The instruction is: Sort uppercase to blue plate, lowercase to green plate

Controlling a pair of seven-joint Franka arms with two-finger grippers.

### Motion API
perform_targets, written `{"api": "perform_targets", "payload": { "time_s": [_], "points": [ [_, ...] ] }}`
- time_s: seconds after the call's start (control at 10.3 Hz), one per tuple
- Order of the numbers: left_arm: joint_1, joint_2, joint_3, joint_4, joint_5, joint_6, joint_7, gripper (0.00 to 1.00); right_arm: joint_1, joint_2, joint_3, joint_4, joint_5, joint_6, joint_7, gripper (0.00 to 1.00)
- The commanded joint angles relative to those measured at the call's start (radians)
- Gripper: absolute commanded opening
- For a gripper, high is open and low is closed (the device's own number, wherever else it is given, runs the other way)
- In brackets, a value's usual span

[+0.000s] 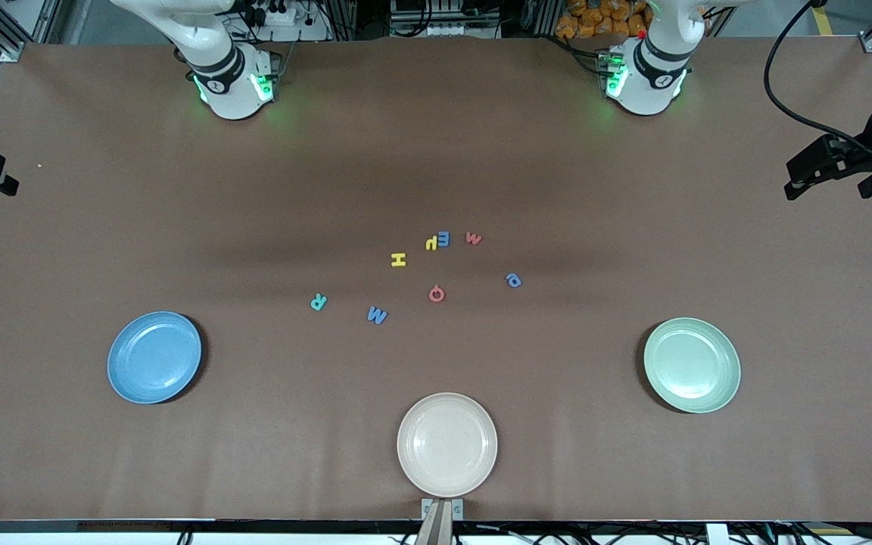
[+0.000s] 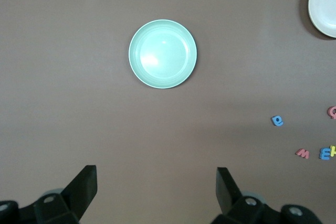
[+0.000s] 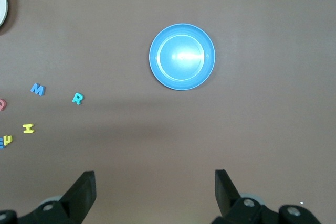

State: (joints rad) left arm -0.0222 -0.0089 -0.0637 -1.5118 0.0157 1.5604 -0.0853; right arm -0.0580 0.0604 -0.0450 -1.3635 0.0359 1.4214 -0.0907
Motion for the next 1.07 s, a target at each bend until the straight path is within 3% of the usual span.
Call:
{"api": "perform_targets", "payload": {
  "time_s": [0.0,0.68,0.97],
  "points": [
    [-0.004,-0.006,-0.001,0.009,0.023,-0.011,0.015,1.00,-0.008,0.006,0.005,0.012,0.018,-0.007,0.000,1.00],
    [-0.002,0.001,0.004,-0.002,0.021,-0.011,0.033,1.00,-0.006,0.006,0.005,0.012,0.019,-0.007,0.000,1.00],
    [-0.024,0.003,-0.025,-0.091,0.004,0.059,-0.077,1.00,-0.008,0.006,0.005,0.012,0.018,-0.007,0.000,1.00]
  ]
}}
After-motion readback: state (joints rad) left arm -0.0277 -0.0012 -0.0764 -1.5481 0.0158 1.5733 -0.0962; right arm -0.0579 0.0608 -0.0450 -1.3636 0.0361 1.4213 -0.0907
